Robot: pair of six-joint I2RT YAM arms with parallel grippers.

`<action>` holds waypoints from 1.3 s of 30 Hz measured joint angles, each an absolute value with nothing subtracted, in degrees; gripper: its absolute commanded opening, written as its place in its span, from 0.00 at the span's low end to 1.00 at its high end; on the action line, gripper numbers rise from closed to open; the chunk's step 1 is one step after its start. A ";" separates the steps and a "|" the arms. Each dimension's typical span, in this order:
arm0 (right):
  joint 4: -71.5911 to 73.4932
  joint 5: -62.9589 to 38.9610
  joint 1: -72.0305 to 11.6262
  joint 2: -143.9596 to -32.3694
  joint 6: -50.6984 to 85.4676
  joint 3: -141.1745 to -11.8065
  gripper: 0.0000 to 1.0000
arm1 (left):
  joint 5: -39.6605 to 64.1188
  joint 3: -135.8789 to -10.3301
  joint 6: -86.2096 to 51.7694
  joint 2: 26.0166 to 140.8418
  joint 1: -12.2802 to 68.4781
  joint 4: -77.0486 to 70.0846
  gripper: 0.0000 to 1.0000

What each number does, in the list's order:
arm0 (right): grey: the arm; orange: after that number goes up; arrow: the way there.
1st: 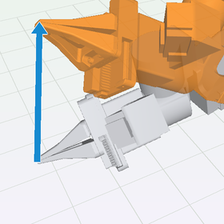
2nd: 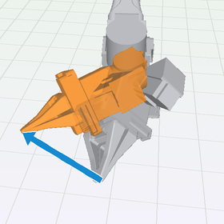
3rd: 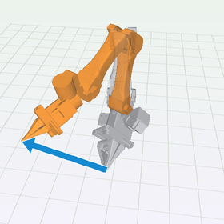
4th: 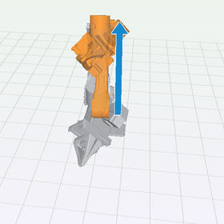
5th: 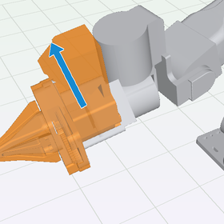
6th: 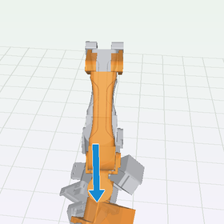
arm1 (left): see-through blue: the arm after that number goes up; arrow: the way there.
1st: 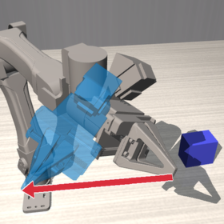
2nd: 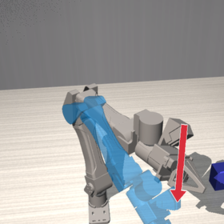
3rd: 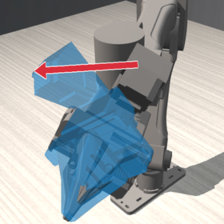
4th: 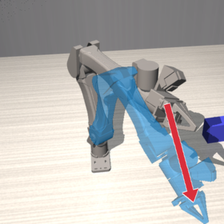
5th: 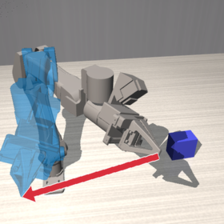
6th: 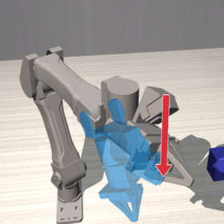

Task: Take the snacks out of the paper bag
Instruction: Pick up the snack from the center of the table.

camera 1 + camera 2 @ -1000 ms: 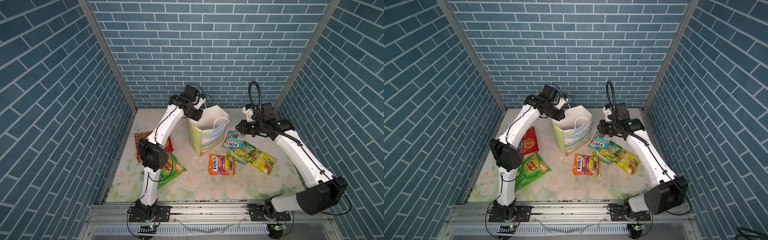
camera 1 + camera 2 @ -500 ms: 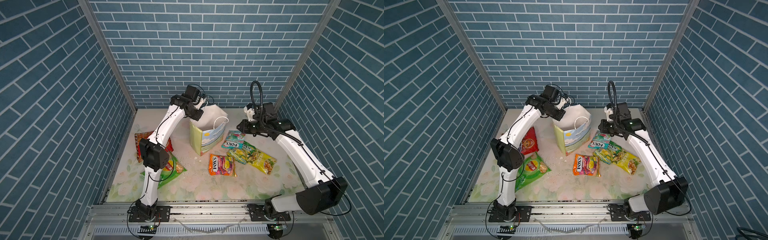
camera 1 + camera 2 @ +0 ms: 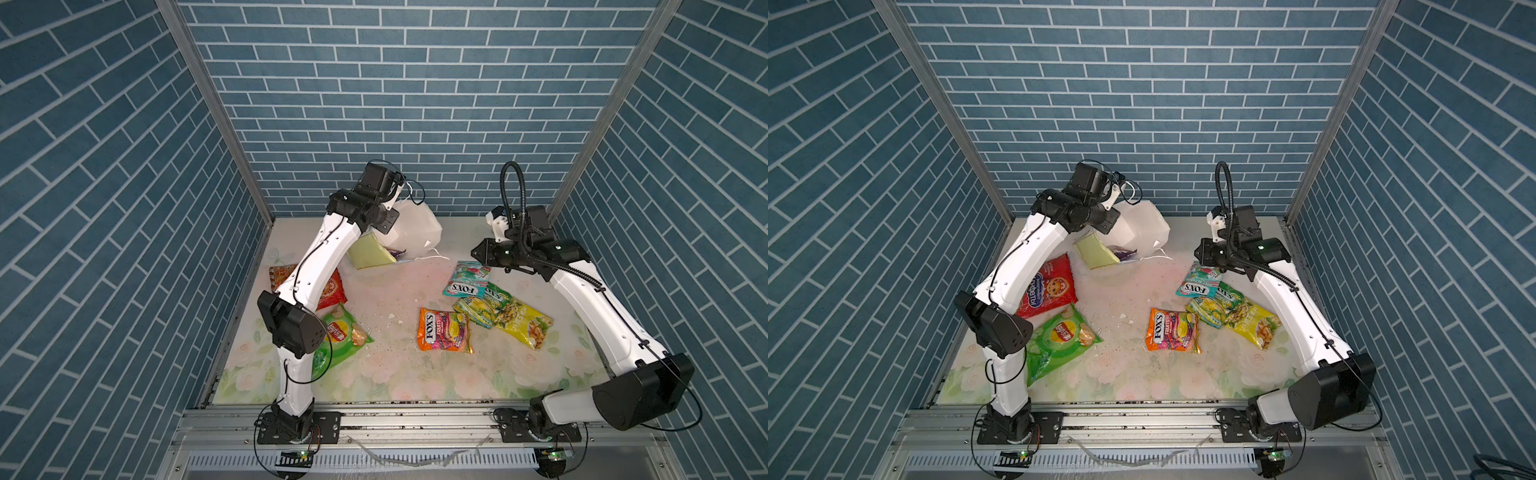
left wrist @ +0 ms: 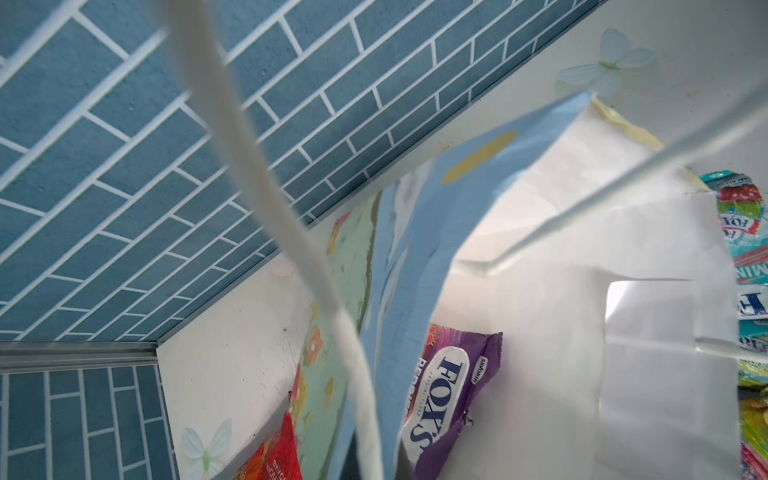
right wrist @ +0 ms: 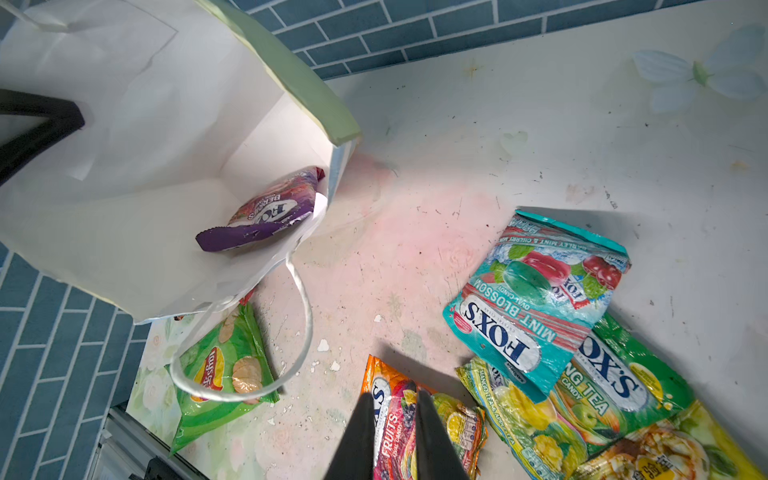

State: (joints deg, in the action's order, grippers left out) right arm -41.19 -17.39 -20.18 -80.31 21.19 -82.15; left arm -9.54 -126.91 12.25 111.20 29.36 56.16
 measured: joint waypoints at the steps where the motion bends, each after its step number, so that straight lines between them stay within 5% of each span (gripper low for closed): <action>1: -40.58 -17.80 -20.18 -80.18 21.47 -81.38 0.20 | -10.31 -124.18 12.49 110.04 30.00 54.87 0.00; 9: -30.70 -22.39 -20.18 -78.35 28.32 -72.18 0.20 | -14.35 -107.02 11.14 104.75 36.77 45.54 0.00; 22: -6.61 -22.00 -27.18 -71.24 42.24 -58.50 0.18 | -23.40 -98.54 6.96 101.84 44.56 39.27 0.00; 39: 3.27 -16.88 -34.70 -80.34 54.24 -49.32 0.20 | -24.73 -91.96 -5.80 99.53 48.38 42.15 0.00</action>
State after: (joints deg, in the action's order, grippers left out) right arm 3.27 -16.88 -34.70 -80.34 54.24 -49.32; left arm -24.73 -91.96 -5.80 99.53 48.38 42.15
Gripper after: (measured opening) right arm 0.197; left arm 0.048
